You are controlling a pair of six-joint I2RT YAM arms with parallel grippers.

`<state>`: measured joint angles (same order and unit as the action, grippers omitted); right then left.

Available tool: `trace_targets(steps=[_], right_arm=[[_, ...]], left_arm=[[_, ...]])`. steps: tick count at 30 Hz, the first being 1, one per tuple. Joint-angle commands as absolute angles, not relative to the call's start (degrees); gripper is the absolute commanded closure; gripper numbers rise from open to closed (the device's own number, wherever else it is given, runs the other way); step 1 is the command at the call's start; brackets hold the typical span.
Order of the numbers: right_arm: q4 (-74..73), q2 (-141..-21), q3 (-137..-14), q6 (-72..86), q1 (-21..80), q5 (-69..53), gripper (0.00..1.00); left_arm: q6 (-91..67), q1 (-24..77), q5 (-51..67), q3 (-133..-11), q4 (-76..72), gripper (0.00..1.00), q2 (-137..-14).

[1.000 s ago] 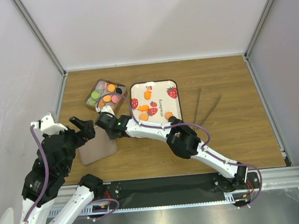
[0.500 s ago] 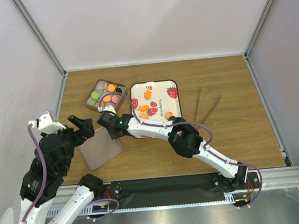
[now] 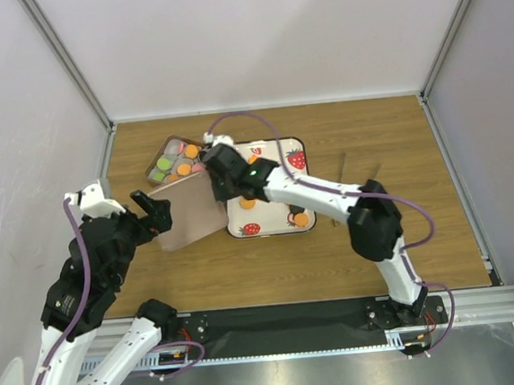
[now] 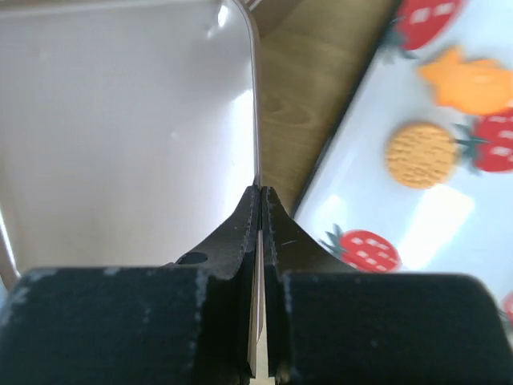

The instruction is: Pack the cookies

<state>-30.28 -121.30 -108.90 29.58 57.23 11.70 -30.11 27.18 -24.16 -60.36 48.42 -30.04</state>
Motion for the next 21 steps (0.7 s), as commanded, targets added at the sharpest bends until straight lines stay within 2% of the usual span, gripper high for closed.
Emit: trace_targets(steps=[1,8,14,15,19,21], right_arm=[[-25.2,-113.0,-103.5,31.1,54.1,10.8,1.0],[-22.9,-102.4,-93.5,31.2,48.4,10.5,1.0],[-21.4,-96.2,-88.6,31.6,44.7,9.7,1.0],[-21.4,-95.7,-88.0,31.6,44.4,9.7,1.0],[-20.7,-93.6,-87.0,31.6,44.3,9.4,1.0],[-20.6,-93.4,-86.8,31.6,44.2,9.1,1.0]], left_arm=[[-28.0,26.7,-23.2,-62.3,46.8,0.03,-32.9],[-25.7,25.5,-22.3,-64.9,45.3,0.0,-41.1],[-24.5,13.9,-2.9,-65.0,39.8,0.0,-47.3],[-24.7,10.1,5.2,-64.0,38.7,0.0,-48.9],[-27.2,5.1,18.5,-61.0,31.7,0.02,-53.3],[-29.3,4.3,21.4,-59.2,29.2,0.03,-55.0]])
